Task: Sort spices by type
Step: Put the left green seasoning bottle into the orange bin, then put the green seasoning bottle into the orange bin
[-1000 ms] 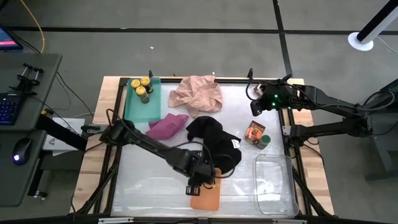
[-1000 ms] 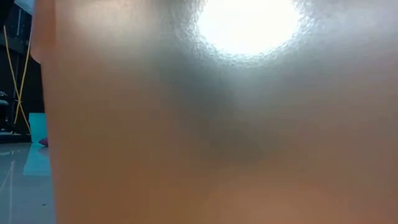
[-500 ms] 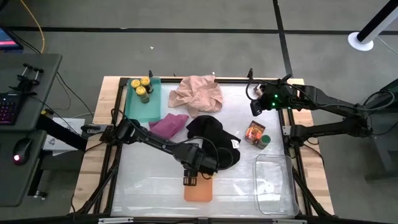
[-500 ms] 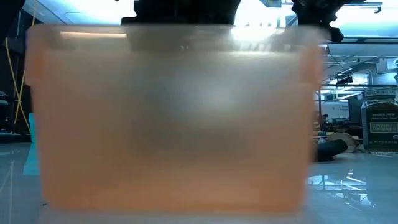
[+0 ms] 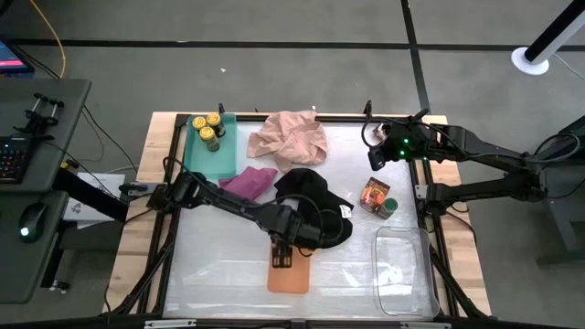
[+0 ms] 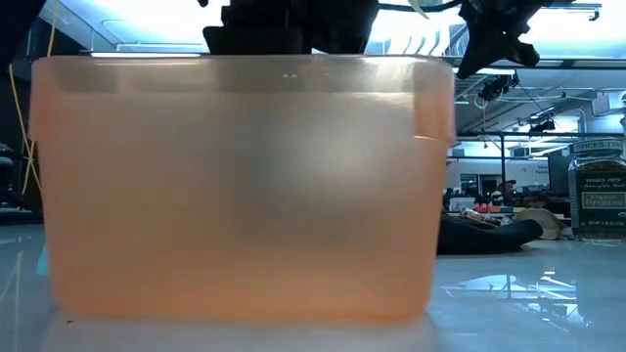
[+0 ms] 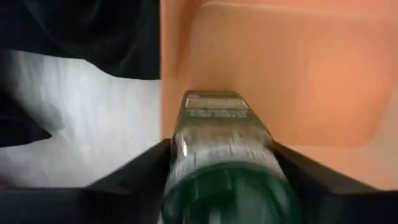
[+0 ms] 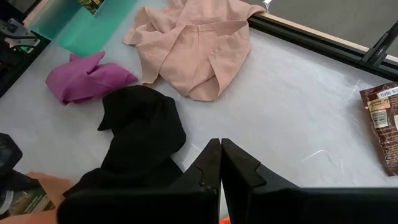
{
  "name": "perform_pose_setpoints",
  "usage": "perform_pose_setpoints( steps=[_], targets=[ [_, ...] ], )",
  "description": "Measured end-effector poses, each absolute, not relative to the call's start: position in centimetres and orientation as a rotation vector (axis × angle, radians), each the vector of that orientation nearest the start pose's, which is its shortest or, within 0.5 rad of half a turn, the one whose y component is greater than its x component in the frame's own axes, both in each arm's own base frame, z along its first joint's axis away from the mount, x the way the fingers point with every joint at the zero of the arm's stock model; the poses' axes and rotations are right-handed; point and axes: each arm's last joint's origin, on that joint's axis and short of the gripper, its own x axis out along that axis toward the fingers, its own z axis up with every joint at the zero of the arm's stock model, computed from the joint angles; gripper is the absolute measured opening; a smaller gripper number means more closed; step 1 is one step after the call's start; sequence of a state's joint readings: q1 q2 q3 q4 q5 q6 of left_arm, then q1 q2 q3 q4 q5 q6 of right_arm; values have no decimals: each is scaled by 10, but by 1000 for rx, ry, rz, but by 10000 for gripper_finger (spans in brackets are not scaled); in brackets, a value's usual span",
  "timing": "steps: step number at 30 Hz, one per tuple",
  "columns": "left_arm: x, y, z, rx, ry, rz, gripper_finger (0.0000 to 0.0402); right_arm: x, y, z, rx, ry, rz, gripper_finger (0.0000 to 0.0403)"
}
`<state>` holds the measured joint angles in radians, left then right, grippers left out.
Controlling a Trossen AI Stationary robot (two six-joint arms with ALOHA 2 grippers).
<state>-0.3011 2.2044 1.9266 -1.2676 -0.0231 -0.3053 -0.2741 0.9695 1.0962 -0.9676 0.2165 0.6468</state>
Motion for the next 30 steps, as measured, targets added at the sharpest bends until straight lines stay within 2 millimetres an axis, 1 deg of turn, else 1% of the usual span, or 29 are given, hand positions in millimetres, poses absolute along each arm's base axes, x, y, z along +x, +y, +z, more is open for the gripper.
perform_pose_setpoints(
  steps=[3,5,8,11,14,17,21,23,25,28,30],
  targets=[
    [413,-127,210,-25,1536,-8,302,162,-52,340,619,670,-719,0],
    [414,-127,210,-42,1526,-16,326,162,-52,340,619,670,-719,0],
    [415,-127,211,-50,1521,-22,336,162,-52,340,619,670,-719,0],
    [417,-125,222,-63,1517,-34,335,163,-52,341,586,674,-704,0],
    [416,-119,245,-27,1494,-35,334,163,-52,344,524,665,-650,0],
    [409,-106,283,19,1413,35,334,161,-50,349,481,636,-599,0],
    [388,-89,339,54,1201,157,334,159,-46,349,505,666,-499,0],
    [376,-81,367,75,1079,216,334,157,-41,345,528,736,-452,0],
    [363,-71,389,112,968,266,334,155,-36,340,558,812,-434,0],
    [343,-50,408,152,857,309,334,150,-25,333,572,928,-432,0],
    [331,-28,409,151,815,342,335,147,-19,330,599,979,-438,0]
  ],
)
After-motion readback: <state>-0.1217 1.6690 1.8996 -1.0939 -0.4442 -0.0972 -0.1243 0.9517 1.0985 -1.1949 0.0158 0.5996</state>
